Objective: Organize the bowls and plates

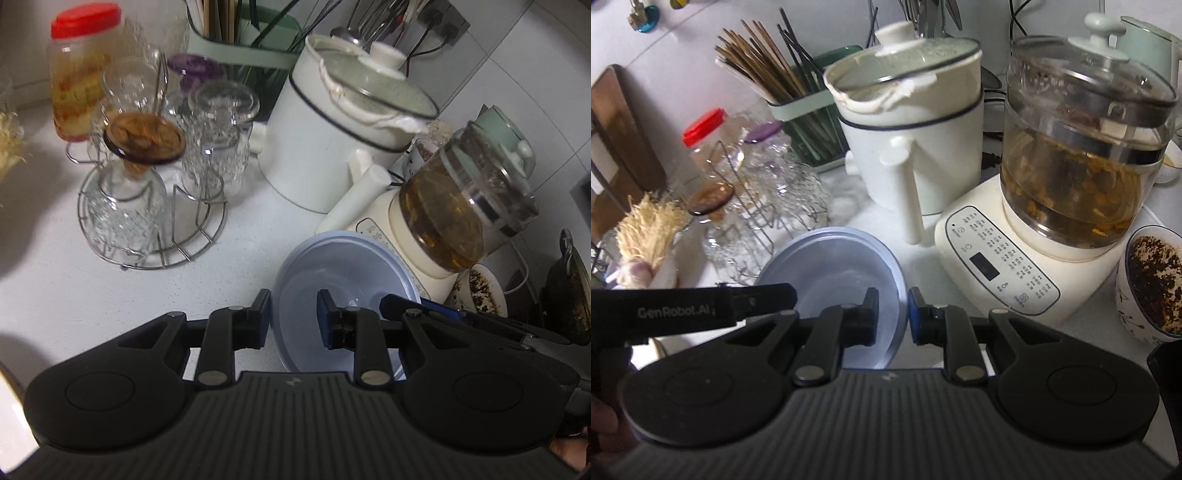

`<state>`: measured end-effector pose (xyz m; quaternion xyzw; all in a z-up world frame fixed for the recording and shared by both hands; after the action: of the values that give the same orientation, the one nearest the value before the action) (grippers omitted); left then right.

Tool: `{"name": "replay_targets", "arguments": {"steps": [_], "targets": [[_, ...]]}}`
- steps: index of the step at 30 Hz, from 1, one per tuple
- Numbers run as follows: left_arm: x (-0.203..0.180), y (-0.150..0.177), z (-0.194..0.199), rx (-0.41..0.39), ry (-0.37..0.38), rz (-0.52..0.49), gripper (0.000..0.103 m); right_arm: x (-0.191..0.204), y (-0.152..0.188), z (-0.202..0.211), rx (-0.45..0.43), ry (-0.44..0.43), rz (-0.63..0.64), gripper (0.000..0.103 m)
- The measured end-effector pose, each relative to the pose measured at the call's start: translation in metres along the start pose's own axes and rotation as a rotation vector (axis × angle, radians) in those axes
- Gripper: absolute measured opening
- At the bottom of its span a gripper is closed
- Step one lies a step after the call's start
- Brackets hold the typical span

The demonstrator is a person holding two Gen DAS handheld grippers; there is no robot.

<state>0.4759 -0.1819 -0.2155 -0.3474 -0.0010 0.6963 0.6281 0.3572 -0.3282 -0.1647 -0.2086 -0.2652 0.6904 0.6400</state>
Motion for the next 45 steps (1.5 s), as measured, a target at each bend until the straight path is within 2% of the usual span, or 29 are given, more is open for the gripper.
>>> {"name": "replay_targets", "arguments": {"steps": [15,22,34,45], "targets": [[-0.004,0.002,0.069,-0.006,0.001,0.023,0.031,0.024,-0.013,0.053,-0.027,-0.029,-0.024,0.02],[-0.001,0.01,0.084,0.011,0.013,-0.028,0.031,0.036,-0.002,0.069,-0.03,-0.021,-0.06,0.02],[0.008,0.036,0.076,0.094,0.029,-0.089,0.032,0.042,0.03,0.079,-0.019,0.033,-0.142,0.02],[0.025,0.069,0.041,0.214,-0.032,-0.114,0.032,0.043,0.068,0.061,0.062,0.051,-0.195,0.02]]}}
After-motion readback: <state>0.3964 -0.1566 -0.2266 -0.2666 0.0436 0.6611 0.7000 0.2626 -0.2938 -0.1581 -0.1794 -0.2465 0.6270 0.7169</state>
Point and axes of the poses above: each gripper's, at about its wrist camera, not at the fingertips, and z roughly against the way its jaws point, x to its left, y to its underside, the point moved 6 cm from there along -z, roughly the way its jaws point, and after that the axes turned 13 degrees about z, right-handed, at the moved point
